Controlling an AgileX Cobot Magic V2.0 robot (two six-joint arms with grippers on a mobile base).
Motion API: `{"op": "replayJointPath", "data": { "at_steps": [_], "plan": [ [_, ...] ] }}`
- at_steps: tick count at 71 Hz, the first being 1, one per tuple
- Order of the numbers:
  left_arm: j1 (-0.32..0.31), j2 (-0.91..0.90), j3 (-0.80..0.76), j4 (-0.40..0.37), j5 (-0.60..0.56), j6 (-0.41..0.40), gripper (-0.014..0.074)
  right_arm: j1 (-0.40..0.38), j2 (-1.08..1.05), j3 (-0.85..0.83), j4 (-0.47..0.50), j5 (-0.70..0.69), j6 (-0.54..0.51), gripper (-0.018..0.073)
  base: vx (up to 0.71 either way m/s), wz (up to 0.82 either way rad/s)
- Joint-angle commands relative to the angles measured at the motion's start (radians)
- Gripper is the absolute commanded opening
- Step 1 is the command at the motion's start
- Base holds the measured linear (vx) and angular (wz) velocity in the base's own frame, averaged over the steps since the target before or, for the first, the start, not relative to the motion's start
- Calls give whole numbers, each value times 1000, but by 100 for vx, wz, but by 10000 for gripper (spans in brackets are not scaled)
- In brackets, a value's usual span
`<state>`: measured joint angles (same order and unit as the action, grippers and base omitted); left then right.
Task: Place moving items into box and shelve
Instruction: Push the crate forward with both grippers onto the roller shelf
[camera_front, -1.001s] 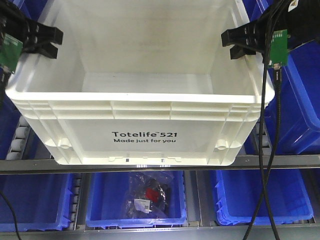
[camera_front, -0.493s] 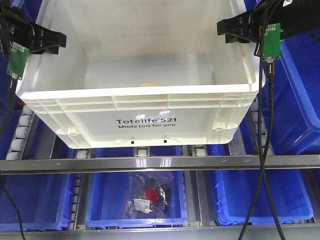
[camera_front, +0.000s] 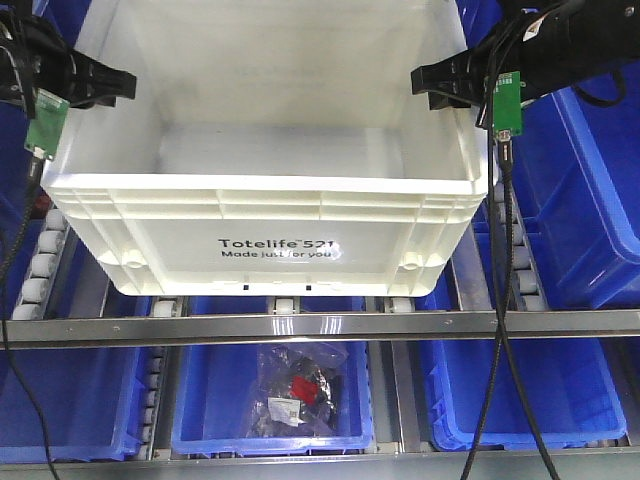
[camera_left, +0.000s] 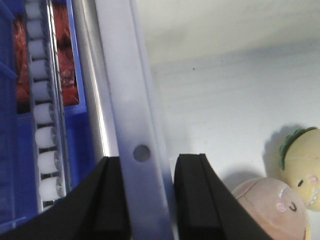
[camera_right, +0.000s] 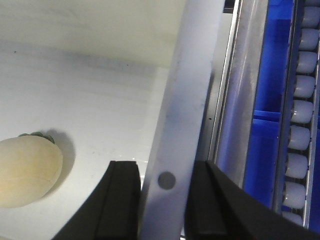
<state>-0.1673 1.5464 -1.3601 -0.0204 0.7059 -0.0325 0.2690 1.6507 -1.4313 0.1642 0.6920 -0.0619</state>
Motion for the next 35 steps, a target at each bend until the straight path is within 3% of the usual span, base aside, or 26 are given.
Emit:
{"op": "replayJointPath", "data": {
  "at_steps": [1, 35],
  "plan": [
    [-7, -31, -43, -16, -160, 22, -17, 4, -43, -45, 34, -147, -49, -12, 0, 0],
    [-7, 73, -43, -18, -171, 21, 2, 4, 20, -45, 34, -175, -51, 8, 0, 0]
  ]
}}
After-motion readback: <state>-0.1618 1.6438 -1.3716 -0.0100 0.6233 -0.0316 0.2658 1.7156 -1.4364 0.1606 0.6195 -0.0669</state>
